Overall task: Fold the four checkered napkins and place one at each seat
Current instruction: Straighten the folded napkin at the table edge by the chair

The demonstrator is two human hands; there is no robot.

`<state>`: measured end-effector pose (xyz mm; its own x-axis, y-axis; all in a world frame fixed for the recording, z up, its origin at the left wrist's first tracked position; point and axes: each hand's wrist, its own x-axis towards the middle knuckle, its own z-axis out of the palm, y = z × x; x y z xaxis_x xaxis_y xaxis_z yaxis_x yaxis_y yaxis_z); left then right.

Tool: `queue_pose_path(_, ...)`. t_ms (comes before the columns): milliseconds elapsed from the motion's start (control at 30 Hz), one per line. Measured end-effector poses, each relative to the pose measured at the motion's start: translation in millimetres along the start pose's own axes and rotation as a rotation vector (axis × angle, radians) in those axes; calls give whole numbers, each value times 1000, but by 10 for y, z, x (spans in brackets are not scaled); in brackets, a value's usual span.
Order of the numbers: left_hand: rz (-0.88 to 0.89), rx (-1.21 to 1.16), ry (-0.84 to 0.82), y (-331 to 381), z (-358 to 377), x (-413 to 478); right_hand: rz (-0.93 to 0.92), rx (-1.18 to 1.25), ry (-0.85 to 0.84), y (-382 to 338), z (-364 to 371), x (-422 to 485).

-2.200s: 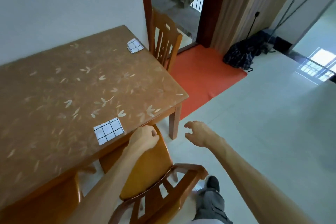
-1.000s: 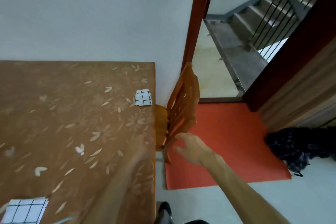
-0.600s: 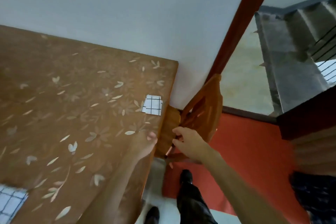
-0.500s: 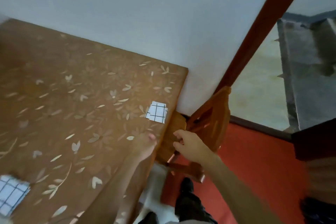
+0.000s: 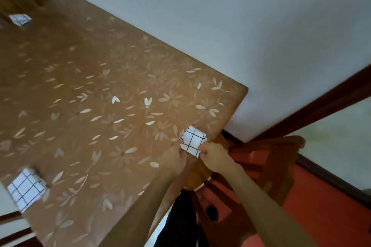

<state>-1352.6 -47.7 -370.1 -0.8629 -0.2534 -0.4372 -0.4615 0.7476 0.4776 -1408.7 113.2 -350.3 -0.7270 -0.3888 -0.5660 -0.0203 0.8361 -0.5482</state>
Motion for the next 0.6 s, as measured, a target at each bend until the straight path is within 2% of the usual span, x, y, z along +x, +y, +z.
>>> queue_pose_path(167, 89, -71, -20, 101, 27, 390, 99, 27, -58, 29, 165, 300)
queue_pose_path(367, 84, 17, -77, 14, 171, 714, 168, 51, -11, 72, 134, 484)
queue_pose_path(600, 221, -3, -84, 152, 328, 787, 266, 117, 109, 258, 156, 486)
